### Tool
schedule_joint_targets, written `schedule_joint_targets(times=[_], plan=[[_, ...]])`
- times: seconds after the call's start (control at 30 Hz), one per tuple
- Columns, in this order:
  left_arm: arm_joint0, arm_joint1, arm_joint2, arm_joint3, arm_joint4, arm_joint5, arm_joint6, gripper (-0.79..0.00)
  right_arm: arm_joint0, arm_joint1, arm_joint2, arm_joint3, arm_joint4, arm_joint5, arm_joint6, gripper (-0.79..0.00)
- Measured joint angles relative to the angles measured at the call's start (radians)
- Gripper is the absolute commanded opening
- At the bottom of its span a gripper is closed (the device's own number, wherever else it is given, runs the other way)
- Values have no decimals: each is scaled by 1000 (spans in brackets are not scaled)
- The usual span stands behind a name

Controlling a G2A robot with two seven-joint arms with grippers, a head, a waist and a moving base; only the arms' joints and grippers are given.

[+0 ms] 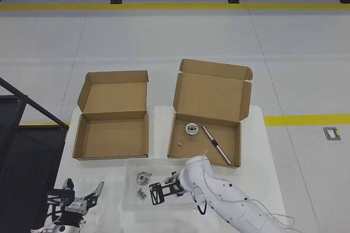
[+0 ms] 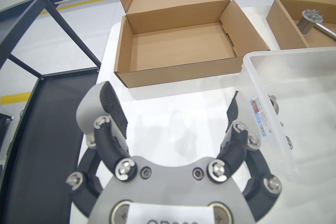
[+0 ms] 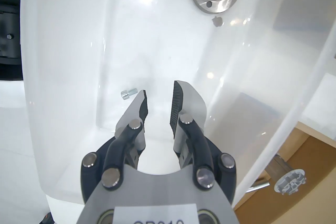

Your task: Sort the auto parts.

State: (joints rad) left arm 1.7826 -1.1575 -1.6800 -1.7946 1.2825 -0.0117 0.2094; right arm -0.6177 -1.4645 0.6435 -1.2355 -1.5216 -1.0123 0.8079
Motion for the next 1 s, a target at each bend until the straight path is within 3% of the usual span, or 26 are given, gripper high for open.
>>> schedule_joint_targets(times=[0.1,0.3,0.63,1.0], plan=[[0,0,0,0,0,0,0,0,19,7,-36,10,30,4,4,-486],[0,0,0,0,0,0,0,0,30,33,-81,-19,107,34,34,-459],[0,0,0,0,0,0,0,0,67,93,-196,-76,213,72,72,-486],[0,0,0,0,0,0,0,0,172,86,-336,-10,404,119,119,-520]])
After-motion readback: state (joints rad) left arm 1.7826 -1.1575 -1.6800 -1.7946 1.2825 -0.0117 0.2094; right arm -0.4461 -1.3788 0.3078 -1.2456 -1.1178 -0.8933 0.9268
